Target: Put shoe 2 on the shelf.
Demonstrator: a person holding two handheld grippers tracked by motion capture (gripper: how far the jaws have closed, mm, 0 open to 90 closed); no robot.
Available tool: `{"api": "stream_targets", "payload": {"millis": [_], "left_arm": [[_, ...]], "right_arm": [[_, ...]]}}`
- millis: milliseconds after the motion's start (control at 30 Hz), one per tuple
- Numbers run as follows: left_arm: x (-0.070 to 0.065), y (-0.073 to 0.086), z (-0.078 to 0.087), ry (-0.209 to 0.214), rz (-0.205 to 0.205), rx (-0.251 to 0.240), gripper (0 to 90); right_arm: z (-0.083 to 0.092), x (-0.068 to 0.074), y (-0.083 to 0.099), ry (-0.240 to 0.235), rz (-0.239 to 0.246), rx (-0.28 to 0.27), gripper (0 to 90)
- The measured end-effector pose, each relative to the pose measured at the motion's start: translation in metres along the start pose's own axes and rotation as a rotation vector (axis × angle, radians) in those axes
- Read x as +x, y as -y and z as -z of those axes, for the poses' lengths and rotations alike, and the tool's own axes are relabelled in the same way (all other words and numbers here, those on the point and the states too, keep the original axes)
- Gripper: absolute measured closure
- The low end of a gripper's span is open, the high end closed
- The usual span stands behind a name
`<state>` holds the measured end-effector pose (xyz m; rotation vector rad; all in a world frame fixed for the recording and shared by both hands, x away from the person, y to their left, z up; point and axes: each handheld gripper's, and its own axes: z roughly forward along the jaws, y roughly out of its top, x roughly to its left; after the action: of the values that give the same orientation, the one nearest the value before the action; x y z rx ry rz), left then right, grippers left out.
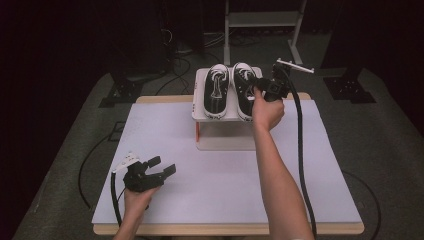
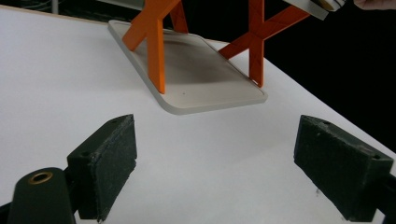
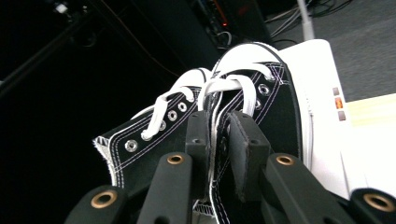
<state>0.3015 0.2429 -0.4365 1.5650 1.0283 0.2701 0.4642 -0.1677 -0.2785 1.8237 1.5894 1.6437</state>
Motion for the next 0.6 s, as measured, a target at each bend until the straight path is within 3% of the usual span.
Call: {"api": "stream_targets", "payload": {"millis": [467,600], "left_arm": [[-0.012,-0.011,-0.009,0.022,-0.031,0.007,12.8],[-0.016,-0.017,-0.013,0.031,-0.040,0.008,12.8]], "right_arm": [[0.014,-0.003,-0.002,-0.100,0.053,0.034,69.4],[0.017,-0.009,0.000,-0.147,0.035,0.048,67.3]]}}
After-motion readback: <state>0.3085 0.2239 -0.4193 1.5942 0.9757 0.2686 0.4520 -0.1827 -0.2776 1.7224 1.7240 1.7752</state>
